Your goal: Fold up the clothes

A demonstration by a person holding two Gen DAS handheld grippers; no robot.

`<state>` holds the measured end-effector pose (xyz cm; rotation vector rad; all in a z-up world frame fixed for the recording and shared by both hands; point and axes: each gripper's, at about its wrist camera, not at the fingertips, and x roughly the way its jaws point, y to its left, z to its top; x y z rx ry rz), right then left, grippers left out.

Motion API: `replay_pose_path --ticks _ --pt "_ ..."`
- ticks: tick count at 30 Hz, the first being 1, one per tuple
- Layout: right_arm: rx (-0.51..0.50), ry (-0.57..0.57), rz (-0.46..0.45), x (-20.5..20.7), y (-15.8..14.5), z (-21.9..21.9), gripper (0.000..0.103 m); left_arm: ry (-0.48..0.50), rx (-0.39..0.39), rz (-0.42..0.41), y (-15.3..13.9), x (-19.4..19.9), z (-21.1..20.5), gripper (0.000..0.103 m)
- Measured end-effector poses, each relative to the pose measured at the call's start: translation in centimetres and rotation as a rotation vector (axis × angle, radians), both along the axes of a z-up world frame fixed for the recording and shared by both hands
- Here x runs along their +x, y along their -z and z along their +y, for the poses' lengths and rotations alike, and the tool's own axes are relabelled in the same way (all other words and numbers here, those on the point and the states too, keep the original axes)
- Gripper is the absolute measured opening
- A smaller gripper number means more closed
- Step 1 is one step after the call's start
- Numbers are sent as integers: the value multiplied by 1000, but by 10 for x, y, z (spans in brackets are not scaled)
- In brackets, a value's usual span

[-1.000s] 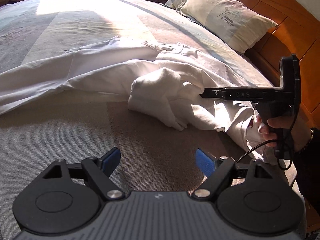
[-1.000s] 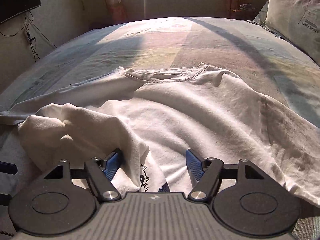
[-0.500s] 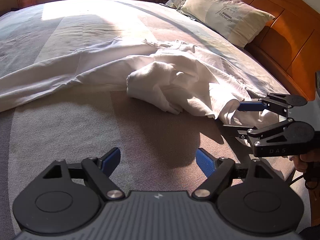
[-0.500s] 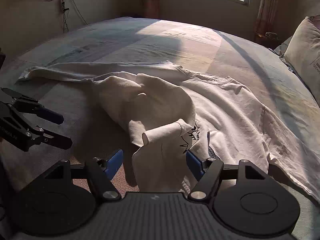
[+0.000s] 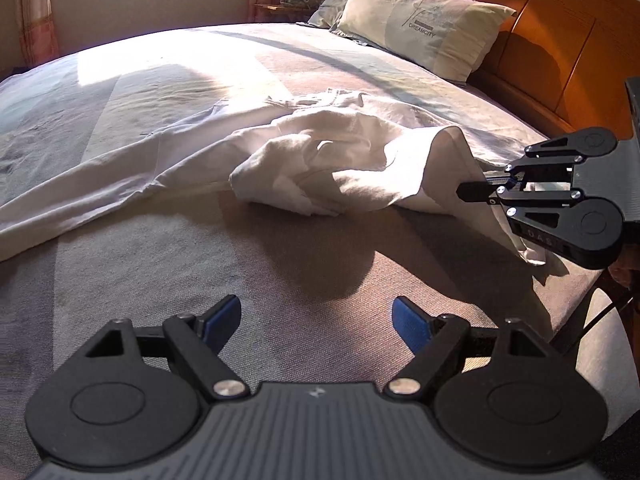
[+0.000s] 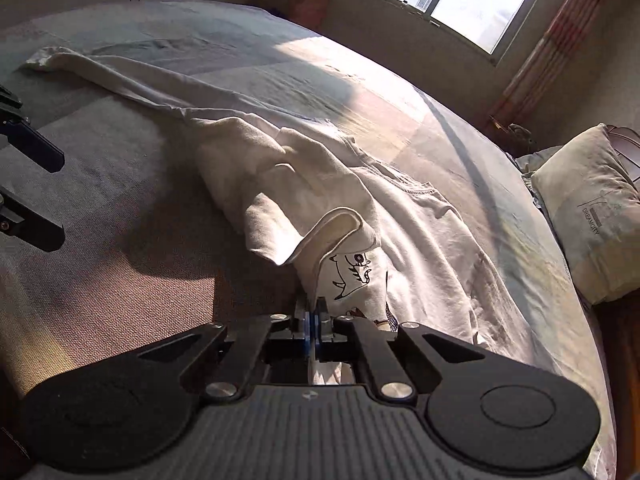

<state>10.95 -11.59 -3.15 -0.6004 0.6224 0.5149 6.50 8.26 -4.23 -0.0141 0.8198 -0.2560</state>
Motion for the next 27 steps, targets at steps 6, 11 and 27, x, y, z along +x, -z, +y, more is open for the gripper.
replay_pose_path --ticks 6,11,27 --pt "120 -62 74 -24 -47 -21 4 23 109 -112 -9 -11 -22 83" --pt "218 -62 128 -30 -69 -30 5 142 233 -258 4 -6 -67 83" --pt "332 17 182 -19 -63 -58 5 -2 751 -639 35 38 -93 85"
